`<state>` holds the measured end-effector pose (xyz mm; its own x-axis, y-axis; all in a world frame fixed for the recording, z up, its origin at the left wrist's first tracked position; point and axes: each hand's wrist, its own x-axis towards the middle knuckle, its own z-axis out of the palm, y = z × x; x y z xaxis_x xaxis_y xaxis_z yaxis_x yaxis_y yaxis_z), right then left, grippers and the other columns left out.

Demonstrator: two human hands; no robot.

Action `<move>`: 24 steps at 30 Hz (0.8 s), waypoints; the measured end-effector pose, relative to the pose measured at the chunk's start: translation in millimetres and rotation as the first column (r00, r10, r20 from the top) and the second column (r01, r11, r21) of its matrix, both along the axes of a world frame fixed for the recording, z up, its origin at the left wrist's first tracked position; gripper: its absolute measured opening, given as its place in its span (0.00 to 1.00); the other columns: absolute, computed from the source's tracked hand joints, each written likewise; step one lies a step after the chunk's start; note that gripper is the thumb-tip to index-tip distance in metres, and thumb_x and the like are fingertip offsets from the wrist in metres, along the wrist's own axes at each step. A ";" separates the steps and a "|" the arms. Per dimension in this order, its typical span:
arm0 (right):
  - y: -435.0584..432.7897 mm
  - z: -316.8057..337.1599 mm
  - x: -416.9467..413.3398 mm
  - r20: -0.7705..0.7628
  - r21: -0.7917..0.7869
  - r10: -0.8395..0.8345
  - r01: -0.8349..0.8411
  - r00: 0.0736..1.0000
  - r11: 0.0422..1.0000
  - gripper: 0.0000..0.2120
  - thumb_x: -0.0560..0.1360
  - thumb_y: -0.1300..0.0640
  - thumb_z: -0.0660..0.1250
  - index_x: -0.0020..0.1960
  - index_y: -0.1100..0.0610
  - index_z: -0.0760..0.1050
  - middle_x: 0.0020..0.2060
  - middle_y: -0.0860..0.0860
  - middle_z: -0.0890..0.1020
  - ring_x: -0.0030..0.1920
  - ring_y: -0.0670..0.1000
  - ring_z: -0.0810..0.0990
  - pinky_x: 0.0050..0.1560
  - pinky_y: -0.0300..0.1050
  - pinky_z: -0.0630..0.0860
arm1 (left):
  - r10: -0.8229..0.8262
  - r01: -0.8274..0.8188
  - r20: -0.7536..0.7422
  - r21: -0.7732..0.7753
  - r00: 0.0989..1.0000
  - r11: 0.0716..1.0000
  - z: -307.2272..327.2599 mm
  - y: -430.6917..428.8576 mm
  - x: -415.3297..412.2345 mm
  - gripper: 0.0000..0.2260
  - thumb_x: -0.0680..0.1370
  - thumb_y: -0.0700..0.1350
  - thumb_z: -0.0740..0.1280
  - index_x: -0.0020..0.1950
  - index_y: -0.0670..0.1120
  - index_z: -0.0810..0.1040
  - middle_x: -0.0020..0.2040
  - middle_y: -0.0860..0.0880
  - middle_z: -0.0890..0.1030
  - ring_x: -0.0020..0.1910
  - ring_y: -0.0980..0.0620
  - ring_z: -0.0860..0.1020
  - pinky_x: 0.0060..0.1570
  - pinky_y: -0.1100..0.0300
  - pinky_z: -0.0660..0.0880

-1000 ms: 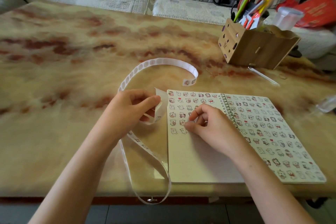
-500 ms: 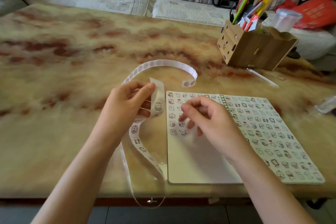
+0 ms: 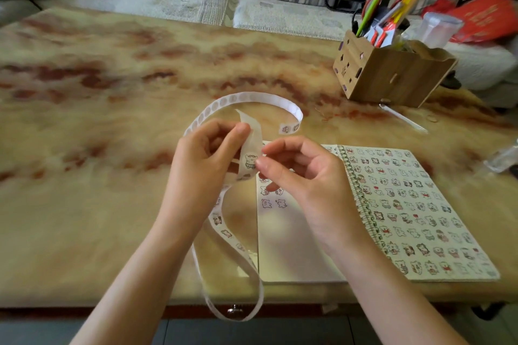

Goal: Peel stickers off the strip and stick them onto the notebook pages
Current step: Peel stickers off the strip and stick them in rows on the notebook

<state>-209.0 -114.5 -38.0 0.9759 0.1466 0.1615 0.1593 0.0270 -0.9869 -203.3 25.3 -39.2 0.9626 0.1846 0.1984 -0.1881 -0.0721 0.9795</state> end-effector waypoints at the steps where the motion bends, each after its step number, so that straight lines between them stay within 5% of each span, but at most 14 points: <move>1: -0.2 -0.1 0.1 -0.006 0.007 0.004 -0.004 1.000 1.000 0.07 0.70 0.65 0.73 0.43 0.55 0.79 0.37 0.49 0.83 0.38 0.46 0.81 0.38 0.38 0.77 | 0.005 -0.005 0.003 0.006 1.000 1.000 -0.1 0.2 -0.2 0.07 0.78 0.44 0.66 0.41 0.45 0.80 0.34 0.47 0.81 0.33 0.53 0.80 0.37 0.57 0.80; 5: -0.9 -2.2 0.8 -0.006 0.003 0.013 -0.013 1.000 1.000 0.06 0.71 0.66 0.72 0.43 0.56 0.80 0.35 0.49 0.83 0.35 0.45 0.79 0.36 0.36 0.76 | 0.004 -0.005 0.008 0.024 1.000 1.000 -0.7 -0.7 0.4 0.09 0.78 0.45 0.65 0.43 0.43 0.80 0.37 0.43 0.83 0.36 0.46 0.82 0.41 0.51 0.79; 10: -3.1 -2.9 3.2 0.033 -0.033 -0.021 0.022 0.999 0.999 0.05 0.71 0.65 0.73 0.44 0.56 0.82 0.34 0.48 0.83 0.33 0.42 0.79 0.36 0.34 0.74 | -0.104 0.101 -0.094 -0.044 0.990 0.994 -0.2 2.8 1.7 0.18 0.75 0.54 0.64 0.42 0.40 0.81 0.40 0.40 0.84 0.38 0.48 0.82 0.39 0.59 0.78; 14: -3.9 -4.2 3.7 0.069 -0.039 -0.036 0.039 0.997 0.998 0.05 0.71 0.65 0.73 0.44 0.56 0.82 0.33 0.48 0.83 0.33 0.41 0.78 0.37 0.33 0.74 | -0.131 0.137 -0.125 0.041 0.984 0.990 -1.3 6.5 0.5 0.09 0.75 0.46 0.68 0.41 0.41 0.82 0.36 0.45 0.84 0.36 0.55 0.81 0.41 0.62 0.78; 24: -4.6 -6.9 4.9 0.117 -0.107 -0.041 0.054 0.992 0.993 0.05 0.71 0.64 0.73 0.43 0.55 0.82 0.34 0.49 0.84 0.35 0.42 0.79 0.39 0.36 0.76 | -0.161 0.170 -0.164 0.042 0.973 0.985 -0.8 11.0 -0.1 0.06 0.74 0.45 0.69 0.41 0.43 0.83 0.38 0.44 0.84 0.39 0.51 0.82 0.45 0.57 0.79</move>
